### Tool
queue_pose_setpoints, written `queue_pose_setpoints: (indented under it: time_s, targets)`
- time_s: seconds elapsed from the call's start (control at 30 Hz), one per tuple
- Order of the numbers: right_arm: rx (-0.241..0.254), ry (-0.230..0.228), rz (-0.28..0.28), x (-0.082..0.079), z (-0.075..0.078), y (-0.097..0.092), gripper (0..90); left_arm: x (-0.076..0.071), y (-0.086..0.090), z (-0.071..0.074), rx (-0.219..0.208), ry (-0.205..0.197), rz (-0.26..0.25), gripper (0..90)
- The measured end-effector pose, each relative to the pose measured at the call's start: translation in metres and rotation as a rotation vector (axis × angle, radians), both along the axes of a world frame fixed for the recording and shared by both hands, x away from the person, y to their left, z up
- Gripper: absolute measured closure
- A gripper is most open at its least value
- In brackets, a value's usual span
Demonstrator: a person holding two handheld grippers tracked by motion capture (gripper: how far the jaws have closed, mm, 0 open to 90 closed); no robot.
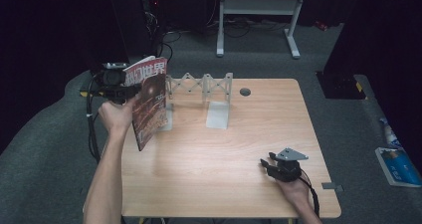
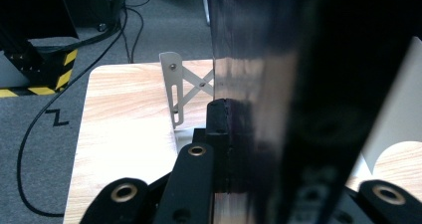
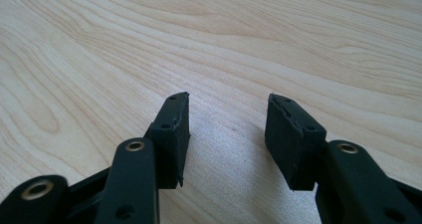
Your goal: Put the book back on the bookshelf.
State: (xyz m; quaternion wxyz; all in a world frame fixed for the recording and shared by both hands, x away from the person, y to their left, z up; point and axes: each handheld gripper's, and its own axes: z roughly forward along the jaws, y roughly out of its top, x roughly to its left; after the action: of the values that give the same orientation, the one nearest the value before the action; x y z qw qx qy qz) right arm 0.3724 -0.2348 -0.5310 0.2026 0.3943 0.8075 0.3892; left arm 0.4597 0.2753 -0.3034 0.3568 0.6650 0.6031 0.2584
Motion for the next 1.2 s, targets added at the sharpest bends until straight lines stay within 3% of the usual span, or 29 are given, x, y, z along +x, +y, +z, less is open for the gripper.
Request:
queue_pose_setpoints:
  time_s: [0.5, 1.2]
  targets:
    - [0.0, -0.001, 0.0, 0.0, 0.0, 0.0, 52.3, 0.011, 0.0, -0.019, -0.067, -0.027, 0.04, 83.6]
    - [0.0, -0.001, 0.0, 0.0, 0.0, 0.0, 52.2, 0.023, -0.013, -0.03, -0.079, -0.06, 0.05, 83.5]
